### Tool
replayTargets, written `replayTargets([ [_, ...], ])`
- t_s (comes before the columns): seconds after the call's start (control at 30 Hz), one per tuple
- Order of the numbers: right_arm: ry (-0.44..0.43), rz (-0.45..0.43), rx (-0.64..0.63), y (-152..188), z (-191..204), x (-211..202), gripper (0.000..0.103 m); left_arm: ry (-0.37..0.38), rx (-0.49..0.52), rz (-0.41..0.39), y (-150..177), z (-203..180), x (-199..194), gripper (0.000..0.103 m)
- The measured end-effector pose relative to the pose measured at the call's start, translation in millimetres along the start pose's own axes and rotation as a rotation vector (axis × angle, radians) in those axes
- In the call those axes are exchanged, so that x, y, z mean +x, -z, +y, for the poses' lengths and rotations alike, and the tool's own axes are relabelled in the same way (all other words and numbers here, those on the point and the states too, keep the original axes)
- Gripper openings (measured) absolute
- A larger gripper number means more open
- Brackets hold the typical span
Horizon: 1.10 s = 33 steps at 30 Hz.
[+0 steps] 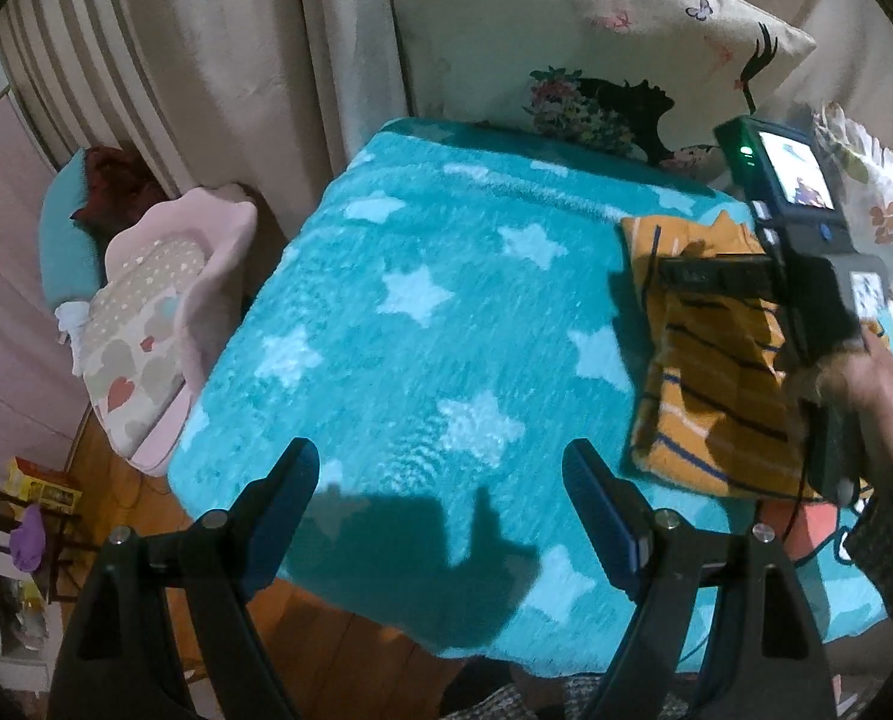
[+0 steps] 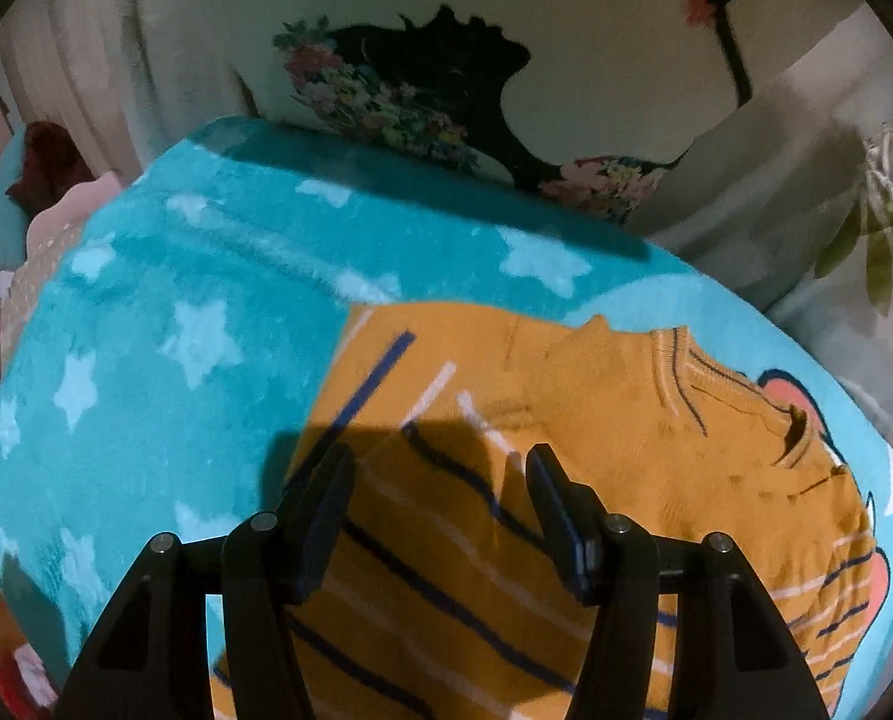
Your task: Fold small clothes
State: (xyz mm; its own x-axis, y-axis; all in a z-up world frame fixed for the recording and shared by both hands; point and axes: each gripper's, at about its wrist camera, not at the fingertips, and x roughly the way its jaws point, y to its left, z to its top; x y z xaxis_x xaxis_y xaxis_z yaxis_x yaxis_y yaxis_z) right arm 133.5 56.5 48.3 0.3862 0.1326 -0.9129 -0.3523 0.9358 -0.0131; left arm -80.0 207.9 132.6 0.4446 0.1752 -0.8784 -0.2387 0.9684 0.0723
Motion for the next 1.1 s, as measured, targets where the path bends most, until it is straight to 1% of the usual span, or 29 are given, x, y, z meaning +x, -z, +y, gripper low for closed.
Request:
replayTargets([
  [0.07,-0.018,0.047,-0.015,-2,4,15,0.063,-0.006,0.004,0.001,2,0,-1,0.083],
  [0.1,-0.004,0.066,-0.035,-2,7,21,0.066,-0.006,0.005,0.002,3,-1,-1,0.083],
  [0.13,0.014,0.051,-0.056,-2,10,21,0.068,-0.006,0.006,0.002,3,-1,-2,0.083],
  [0.2,0.013,0.049,-0.06,-3,12,17,0.068,-0.007,0.009,0.001,3,-2,-2,0.083],
  [0.27,-0.016,0.034,-0.031,-2,8,6,0.068,-0.004,0.014,0.0,3,-3,-2,0.083],
  [0.4,-0.03,-0.022,0.024,1,-9,-23,0.068,0.01,0.034,-0.003,-1,-8,-2,0.083],
  [0.5,-0.045,-0.061,0.094,11,-30,-48,0.068,0.027,0.064,-0.004,-4,-16,0,0.083],
  [0.57,-0.05,-0.086,0.147,24,-49,-63,0.068,0.043,0.081,-0.003,-6,-21,1,0.083],
  [0.67,-0.045,-0.106,0.242,56,-85,-76,0.068,0.074,0.103,0.001,-8,-28,4,0.083],
  [0.73,-0.014,-0.083,0.318,83,-116,-74,0.068,0.099,0.122,0.005,-10,-34,7,0.083],
  [0.83,0.066,-0.016,0.477,135,-170,-68,0.068,0.142,0.156,0.01,-10,-45,10,0.083],
  [0.93,0.135,0.013,0.667,194,-225,-76,0.068,0.185,0.197,0.021,-9,-61,14,0.083],
  [1.1,0.265,0.072,0.848,265,-275,-95,0.068,0.23,0.232,0.053,-6,-85,21,0.083],
])
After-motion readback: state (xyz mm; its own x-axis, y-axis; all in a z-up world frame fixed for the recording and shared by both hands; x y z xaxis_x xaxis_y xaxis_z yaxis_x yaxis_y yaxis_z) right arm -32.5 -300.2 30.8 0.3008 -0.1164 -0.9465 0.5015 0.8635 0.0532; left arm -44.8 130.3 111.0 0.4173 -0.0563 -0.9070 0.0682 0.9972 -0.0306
